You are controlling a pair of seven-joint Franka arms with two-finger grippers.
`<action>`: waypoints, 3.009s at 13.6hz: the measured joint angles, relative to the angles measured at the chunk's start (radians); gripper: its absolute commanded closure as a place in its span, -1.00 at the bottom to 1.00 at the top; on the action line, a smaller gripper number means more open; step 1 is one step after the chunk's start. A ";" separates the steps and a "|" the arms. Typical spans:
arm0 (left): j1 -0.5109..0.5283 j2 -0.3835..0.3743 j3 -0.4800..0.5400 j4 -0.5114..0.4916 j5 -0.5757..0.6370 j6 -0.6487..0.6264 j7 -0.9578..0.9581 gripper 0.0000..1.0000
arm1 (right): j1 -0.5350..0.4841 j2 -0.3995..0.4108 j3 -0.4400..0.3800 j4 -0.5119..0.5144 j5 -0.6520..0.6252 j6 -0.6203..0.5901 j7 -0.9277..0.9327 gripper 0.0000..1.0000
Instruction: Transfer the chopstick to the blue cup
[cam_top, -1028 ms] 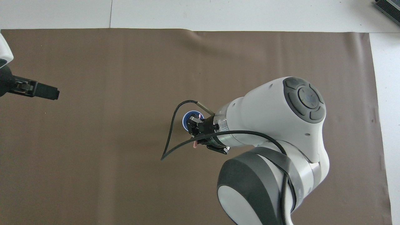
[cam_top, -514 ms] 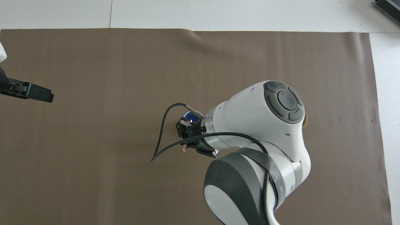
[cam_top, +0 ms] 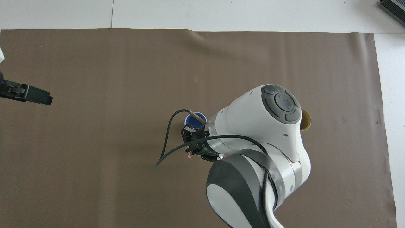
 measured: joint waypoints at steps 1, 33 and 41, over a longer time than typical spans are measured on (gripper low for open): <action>0.000 0.000 0.000 0.000 0.000 0.000 0.000 -1.00 | 0.000 0.003 0.000 -0.002 0.000 0.003 0.000 -0.34; 0.012 -0.057 0.001 -0.080 0.000 0.041 -0.001 -1.00 | -0.510 -0.218 -0.120 0.159 -0.465 -0.419 -0.911 -1.00; 0.013 -0.057 0.000 -0.080 0.000 0.043 -0.001 -1.00 | -0.505 -0.218 -0.098 0.205 -0.498 -0.424 -0.949 -1.00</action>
